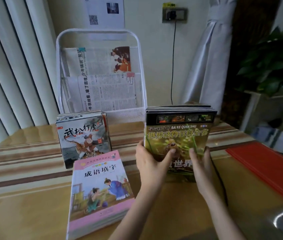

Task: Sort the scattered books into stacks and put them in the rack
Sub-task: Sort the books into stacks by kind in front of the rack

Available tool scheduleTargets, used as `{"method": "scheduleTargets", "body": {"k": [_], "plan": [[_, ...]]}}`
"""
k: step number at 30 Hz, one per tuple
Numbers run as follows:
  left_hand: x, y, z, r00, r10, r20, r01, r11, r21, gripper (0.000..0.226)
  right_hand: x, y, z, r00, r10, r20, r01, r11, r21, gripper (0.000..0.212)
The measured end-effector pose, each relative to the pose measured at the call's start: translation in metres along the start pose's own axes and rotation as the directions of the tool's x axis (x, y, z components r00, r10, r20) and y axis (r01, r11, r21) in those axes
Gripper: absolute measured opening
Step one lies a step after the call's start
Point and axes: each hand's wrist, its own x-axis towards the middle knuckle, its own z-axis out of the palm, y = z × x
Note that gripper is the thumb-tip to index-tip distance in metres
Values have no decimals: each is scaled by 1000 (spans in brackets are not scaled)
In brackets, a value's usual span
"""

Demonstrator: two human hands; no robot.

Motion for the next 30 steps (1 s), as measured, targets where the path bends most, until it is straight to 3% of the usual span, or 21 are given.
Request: {"method": "scheduleTargets", "body": {"k": [4,9,13,16,19,21,25,28,30], "plan": [[21,-1,-12,997,-71,8,71,988,-135,78,19,-25,1,994,-101,37,98,993,66,36],[30,-3,-5,991,-121,66,131,974,-182,45,26,-22,10,991,-129,-37,132,987,97,34],[37,12,-4,991,-114,75,117,993,-34,36,38,-29,4,994,-85,-64,86,996,16,39],[44,29,-1,970,-190,150,176,979,100,35,54,-38,-11,998,57,-2,-57,982,-181,44],[43,25,10,887,-391,245,363,919,154,65,69,-37,-28,987,161,1,-134,824,-550,56],[36,11,19,835,-489,254,443,870,216,75,69,-28,-30,979,202,26,-131,722,-680,56],[14,-15,27,805,-551,219,417,789,451,46,49,5,-14,961,275,-26,-170,517,-839,54],[7,-31,28,800,-562,212,443,791,422,49,43,24,-9,989,144,-32,-72,281,-957,65],[5,-32,27,797,-565,213,455,794,404,49,41,20,-8,983,180,-38,-87,269,-959,68]]}}
